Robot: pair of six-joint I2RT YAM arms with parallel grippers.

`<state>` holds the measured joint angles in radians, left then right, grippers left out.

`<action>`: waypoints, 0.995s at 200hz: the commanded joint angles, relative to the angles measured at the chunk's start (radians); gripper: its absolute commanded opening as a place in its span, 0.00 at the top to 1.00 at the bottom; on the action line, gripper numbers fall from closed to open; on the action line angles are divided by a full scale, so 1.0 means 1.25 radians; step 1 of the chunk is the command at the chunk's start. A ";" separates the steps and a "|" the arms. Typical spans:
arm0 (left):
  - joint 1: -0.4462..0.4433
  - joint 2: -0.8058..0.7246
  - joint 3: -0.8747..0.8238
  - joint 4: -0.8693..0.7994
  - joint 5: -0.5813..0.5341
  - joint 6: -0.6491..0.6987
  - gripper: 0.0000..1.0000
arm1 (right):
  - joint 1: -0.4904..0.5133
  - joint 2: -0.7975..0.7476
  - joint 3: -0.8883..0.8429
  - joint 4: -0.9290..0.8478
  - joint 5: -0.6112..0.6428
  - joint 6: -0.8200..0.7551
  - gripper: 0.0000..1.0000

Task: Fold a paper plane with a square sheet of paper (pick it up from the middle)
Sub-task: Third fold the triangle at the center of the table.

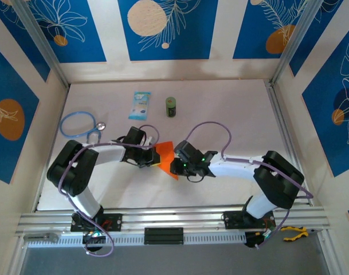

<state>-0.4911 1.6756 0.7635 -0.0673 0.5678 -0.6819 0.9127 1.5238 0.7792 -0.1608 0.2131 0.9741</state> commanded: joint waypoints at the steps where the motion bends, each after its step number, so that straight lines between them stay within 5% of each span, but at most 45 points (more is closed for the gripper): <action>1: 0.007 -0.052 -0.005 -0.027 0.009 -0.007 0.92 | 0.001 -0.025 0.025 -0.096 0.115 0.055 0.69; 57: 0.016 -0.163 -0.011 -0.100 -0.039 0.026 0.75 | -0.023 -0.020 -0.034 0.013 0.083 0.117 0.62; 134: 0.093 -0.171 -0.006 -0.151 -0.012 0.070 0.73 | -0.076 0.077 0.025 0.075 -0.037 0.043 0.63; 199: 0.111 -0.186 -0.027 -0.160 -0.019 0.064 0.73 | -0.097 0.133 0.066 0.088 -0.107 -0.013 0.74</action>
<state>-0.3664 1.4670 0.7444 -0.2291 0.5411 -0.6186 0.7944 1.6726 0.8410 -0.0620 0.1322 0.9936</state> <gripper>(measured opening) 0.273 0.272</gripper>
